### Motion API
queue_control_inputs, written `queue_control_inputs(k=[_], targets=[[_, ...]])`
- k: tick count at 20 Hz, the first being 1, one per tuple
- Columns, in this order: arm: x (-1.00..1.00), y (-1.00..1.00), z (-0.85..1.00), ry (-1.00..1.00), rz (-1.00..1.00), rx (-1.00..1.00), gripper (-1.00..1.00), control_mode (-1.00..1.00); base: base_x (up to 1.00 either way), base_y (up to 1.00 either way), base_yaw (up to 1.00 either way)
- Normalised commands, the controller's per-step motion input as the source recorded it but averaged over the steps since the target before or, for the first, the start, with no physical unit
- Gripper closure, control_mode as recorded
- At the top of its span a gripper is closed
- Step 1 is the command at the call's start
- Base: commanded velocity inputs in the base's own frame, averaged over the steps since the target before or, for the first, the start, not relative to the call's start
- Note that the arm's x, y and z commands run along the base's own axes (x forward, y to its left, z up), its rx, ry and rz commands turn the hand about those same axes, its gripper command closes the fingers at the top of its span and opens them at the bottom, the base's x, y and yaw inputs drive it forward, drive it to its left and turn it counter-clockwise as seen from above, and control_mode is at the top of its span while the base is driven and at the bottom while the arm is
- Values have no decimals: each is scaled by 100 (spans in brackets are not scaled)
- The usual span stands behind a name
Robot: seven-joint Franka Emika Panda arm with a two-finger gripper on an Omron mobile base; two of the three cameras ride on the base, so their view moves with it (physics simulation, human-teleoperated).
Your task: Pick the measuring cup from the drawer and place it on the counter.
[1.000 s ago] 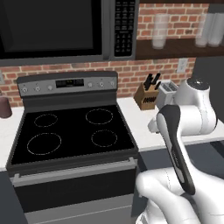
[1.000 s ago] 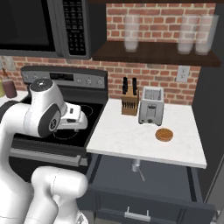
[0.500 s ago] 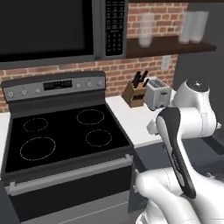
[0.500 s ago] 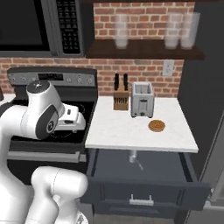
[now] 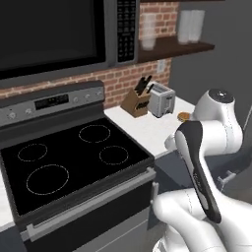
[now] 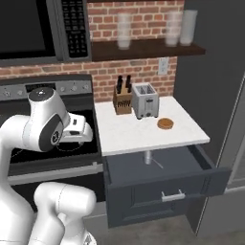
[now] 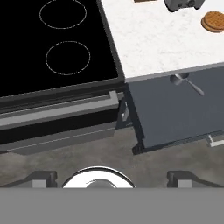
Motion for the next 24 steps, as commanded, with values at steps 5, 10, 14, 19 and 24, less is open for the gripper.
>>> queue_control_inputs(k=[5, 10, 14, 19, 24], targets=[[0, 0, 0, 0, 0, 0, -100, 100, -21, 51, -44], [0, 0, 0, 0, 0, 0, -100, 100, -7, 26, -38], [0, -33, -3, 2, -9, -1, -100, -100, 0, -8, 0], [1, -89, -7, 14, -31, 0, -100, -100, 0, 0, 0], [36, -100, -13, 32, -46, 0, -100, -100, 0, 0, 0]])
